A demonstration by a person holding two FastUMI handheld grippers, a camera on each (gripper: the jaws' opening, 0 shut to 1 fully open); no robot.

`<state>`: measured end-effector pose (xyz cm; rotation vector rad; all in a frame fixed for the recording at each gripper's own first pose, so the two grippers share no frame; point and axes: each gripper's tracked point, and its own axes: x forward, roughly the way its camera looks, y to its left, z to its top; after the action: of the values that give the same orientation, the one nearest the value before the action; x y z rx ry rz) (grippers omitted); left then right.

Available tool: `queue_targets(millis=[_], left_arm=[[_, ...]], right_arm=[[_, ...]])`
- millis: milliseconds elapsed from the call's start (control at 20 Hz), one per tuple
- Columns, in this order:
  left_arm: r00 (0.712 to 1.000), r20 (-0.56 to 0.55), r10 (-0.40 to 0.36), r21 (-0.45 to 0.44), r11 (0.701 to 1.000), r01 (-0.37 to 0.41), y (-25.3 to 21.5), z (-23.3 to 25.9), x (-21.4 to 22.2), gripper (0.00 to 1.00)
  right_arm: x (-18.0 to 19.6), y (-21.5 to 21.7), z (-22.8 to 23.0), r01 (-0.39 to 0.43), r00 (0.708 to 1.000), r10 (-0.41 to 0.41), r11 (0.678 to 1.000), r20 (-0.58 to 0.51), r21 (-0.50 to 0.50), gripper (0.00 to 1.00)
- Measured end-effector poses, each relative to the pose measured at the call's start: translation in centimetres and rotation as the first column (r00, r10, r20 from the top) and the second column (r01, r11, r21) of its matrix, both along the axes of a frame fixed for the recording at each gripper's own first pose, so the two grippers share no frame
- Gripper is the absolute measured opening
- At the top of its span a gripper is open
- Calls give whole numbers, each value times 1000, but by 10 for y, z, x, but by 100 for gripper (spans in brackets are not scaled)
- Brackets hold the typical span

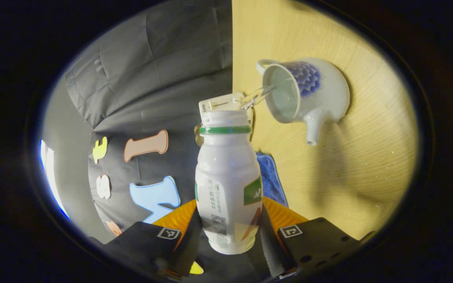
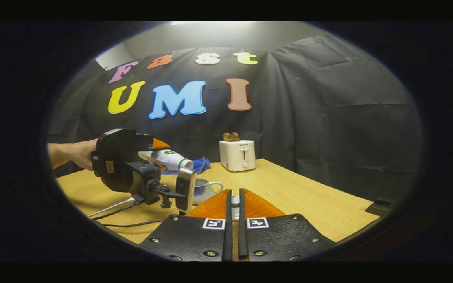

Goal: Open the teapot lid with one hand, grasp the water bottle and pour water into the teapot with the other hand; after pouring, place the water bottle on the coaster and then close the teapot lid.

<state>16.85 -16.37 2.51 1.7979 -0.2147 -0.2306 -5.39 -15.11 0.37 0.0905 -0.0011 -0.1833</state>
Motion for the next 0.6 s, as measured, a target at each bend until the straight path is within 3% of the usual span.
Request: queue_targets(millis=[50, 150, 200, 250, 300, 350, 400, 450, 550, 600], left_arm=[[1000, -1, 2, 2, 1000, -2, 1, 0, 1, 82], [1000, -3, 6, 7, 1000, -6, 3, -1, 2, 71], [1000, 3, 6, 14, 1000, -6, 3, 0, 2, 70], [1000, 7, 5, 22, 1000, -6, 3, 1, 3, 71], [1000, 8, 4, 30, 1000, -4, 2, 1, 2, 82], [1000, 9, 2, 39, 999, -2, 2, 1, 2, 77], [1000, 12, -4, 50, 999, 3, 0, 1, 2, 82], [1000, 15, -8, 63, 998, 7, -2, 2, 2, 82], [1000, 20, -17, 81, 997, 16, -4, 3, 2, 82], [1000, 21, -20, 90, 996, 18, -5, 3, 2, 76]], right_arm=[[0, 0, 0, -1, 1000, 1, 1000, -1, 1, 6], [1, 0, 0, -3, 1000, 3, 1000, -3, 3, 6], [1, 0, 0, -3, 1000, 3, 1000, -3, 2, 6], [1, 1, 1, -4, 1000, 4, 1000, -3, 1, 6], [1, 1, 0, -5, 1000, 5, 1000, -2, 1, 6], [1, 1, 0, -6, 1000, 6, 1000, -4, 2, 6], [2, 0, -1, -6, 1000, 6, 1000, -5, 4, 14], [1, 0, -1, -6, 1000, 6, 1000, -5, 5, 6], [1, -1, -1, -1, 1000, 1, 1000, -6, 6, 6], [0, -2, -2, 1, 1000, -1, 1000, -6, 6, 6]])
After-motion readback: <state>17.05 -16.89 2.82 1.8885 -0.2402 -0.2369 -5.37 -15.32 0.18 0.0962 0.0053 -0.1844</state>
